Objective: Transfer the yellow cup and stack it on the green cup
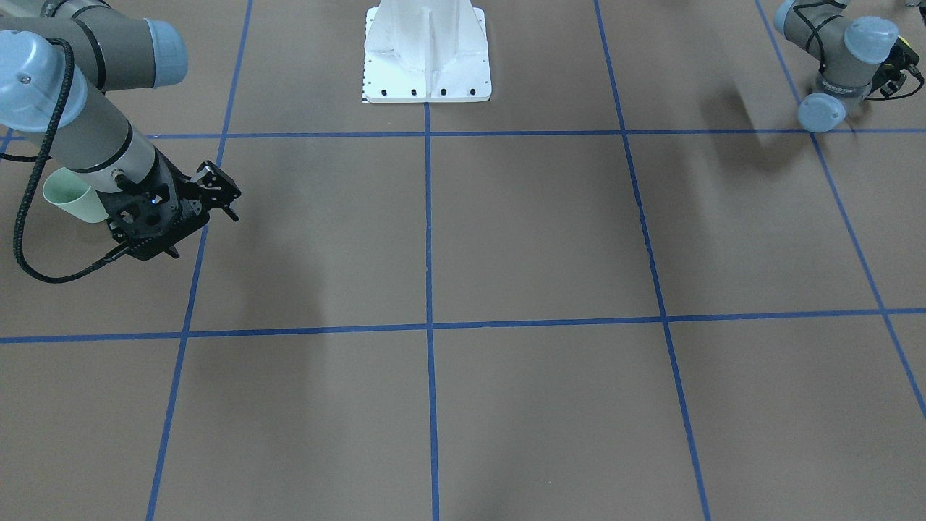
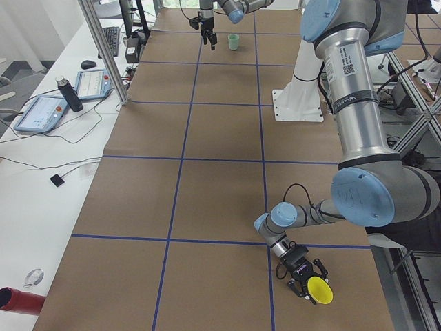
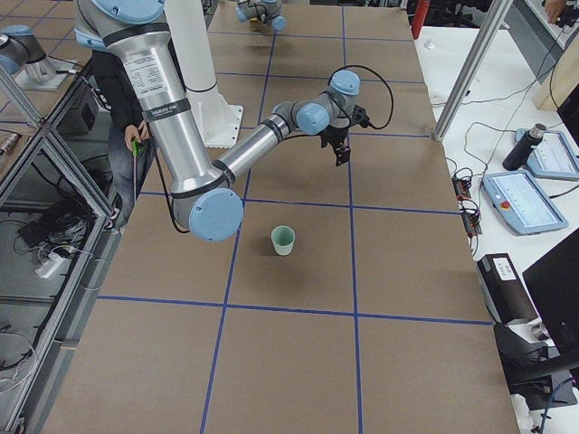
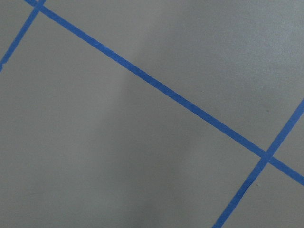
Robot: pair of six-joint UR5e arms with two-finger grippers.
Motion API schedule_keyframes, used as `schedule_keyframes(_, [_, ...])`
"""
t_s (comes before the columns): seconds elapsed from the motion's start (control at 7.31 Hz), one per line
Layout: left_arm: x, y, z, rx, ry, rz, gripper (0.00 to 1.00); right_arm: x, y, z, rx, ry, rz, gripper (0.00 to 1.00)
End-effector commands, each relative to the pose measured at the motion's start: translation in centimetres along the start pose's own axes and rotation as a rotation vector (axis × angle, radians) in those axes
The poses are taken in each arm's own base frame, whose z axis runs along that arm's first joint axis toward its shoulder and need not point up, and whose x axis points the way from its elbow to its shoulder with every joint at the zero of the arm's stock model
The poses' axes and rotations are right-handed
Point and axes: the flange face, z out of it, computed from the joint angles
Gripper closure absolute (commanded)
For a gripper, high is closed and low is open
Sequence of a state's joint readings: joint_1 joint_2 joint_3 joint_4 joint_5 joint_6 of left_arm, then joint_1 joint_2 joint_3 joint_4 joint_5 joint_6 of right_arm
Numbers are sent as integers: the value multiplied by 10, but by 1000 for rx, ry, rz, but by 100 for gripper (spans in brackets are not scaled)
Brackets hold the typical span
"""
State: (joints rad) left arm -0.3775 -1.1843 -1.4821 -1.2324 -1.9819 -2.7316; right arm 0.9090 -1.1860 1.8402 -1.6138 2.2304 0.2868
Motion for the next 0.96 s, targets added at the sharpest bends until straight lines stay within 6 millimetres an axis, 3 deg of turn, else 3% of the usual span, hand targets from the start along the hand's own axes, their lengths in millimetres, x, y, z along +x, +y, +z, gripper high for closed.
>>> schedule_keyframes(0.0, [2, -16, 18, 21, -8, 19, 70, 1, 0, 0, 0, 0, 1, 1])
schedule_keyframes(0.14, [1, -31, 29, 30, -10, 22, 71, 1, 0, 0, 0, 0, 1, 1])
schedule_keyframes(0.41, [-22, -86, 29, 1, 0, 107, 71, 2, 2, 1, -4, 1, 4, 1])
schedule_keyframes(0.55, [-26, -95, 26, -10, 5, 158, 71, 2, 2, 1, -2, 1, 4, 1])
schedule_keyframes(0.68, [-28, -95, 15, -40, 11, 189, 71, 3, 2, 2, -4, 3, 6, 1])
schedule_keyframes(0.82, [-23, -110, -12, -93, 80, 194, 71, 4, 3, 2, -6, 4, 7, 1])
